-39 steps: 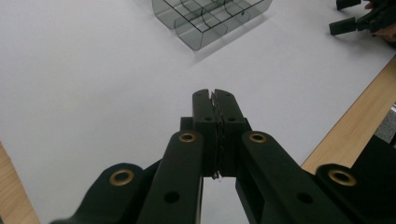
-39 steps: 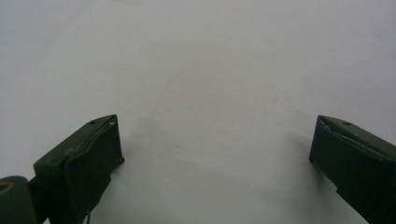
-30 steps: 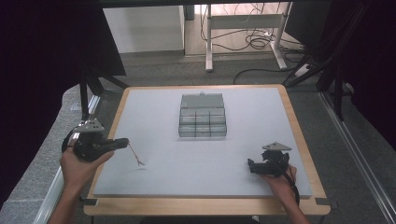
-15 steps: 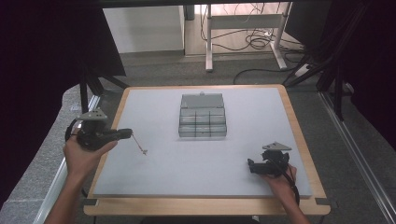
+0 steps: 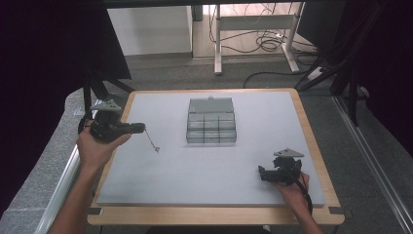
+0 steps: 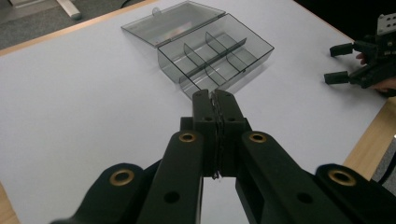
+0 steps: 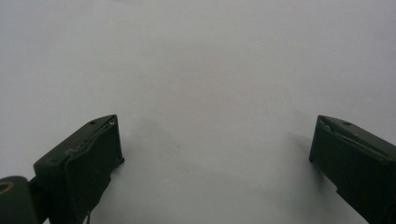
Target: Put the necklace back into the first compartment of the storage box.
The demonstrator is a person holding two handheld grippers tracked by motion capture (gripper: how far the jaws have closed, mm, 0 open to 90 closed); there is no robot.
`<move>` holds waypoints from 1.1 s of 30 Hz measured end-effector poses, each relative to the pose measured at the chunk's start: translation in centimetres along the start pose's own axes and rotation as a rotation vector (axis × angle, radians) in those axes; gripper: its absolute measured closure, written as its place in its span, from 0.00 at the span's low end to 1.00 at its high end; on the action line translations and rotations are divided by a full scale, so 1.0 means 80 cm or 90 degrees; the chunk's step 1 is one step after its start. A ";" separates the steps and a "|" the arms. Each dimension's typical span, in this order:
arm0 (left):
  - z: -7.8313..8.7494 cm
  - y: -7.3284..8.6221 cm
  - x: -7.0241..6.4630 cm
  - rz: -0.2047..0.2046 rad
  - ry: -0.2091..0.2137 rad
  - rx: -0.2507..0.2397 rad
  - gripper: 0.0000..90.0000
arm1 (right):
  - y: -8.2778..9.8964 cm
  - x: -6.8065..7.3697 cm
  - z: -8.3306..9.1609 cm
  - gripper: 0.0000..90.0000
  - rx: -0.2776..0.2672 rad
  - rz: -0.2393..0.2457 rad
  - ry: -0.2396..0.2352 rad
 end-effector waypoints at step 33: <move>-0.046 -0.090 0.003 -0.010 -0.013 0.010 1.00 | 0.000 0.000 0.000 0.02 0.000 -0.001 0.000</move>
Point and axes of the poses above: each handheld gripper's, and its own axes: z roughly backward along the jaws, y roughly out of its underside, x roughly to its left, the point moved 7 cm from there along -z, roughly forward along the jaws, and after that the axes turned 2 degrees about z, right-handed, at the moved point
